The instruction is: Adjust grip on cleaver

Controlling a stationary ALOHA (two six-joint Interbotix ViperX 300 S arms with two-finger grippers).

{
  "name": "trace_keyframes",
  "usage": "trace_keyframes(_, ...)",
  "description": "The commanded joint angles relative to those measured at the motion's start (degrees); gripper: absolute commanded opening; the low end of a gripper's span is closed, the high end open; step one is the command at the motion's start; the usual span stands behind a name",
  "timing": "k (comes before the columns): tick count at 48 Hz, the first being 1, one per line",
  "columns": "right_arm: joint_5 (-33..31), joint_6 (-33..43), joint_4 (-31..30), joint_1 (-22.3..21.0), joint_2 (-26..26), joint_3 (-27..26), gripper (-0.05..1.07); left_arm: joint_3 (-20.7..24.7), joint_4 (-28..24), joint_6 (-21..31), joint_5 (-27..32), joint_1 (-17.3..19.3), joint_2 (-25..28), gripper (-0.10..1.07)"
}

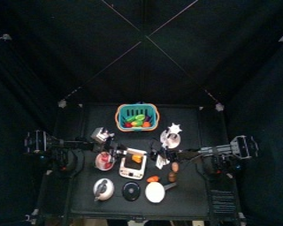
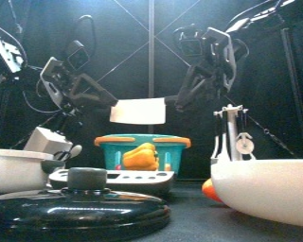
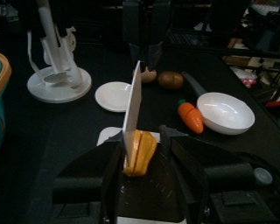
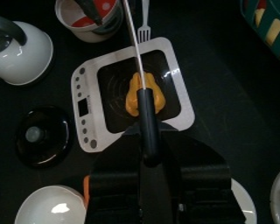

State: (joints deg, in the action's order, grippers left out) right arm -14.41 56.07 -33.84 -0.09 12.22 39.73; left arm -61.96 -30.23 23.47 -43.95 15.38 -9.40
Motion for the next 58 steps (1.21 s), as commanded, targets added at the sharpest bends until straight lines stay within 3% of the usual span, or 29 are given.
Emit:
trace_keyframes(1,-0.4,0.0,1.2,0.2,1.7,-0.8,0.36,0.1,-0.1,0.0,-0.3,1.1,-0.8,0.76)
trace_keyframes(16,-5.1,-3.2,4.7,1.9,3.1,-2.2,0.36,-1.8,0.0,0.0,-0.2,3.1,-3.3,0.76)
trace_keyframes(26,-9.3,-18.5,15.6,1.6,3.0,-4.6,0.36,-2.6,0.0,0.1,-0.2,3.0,-4.6,0.76)
trace_keyframes(37,-5.8,-35.0,27.3,-0.7,1.9,-4.4,0.36,-1.8,-0.1,0.1,-0.2,2.6,-4.0,0.76)
trace_keyframes(58,-3.9,-38.8,27.8,-3.3,0.6,-3.6,0.36,-1.9,-0.4,1.1,-0.2,0.5,-4.0,0.77)
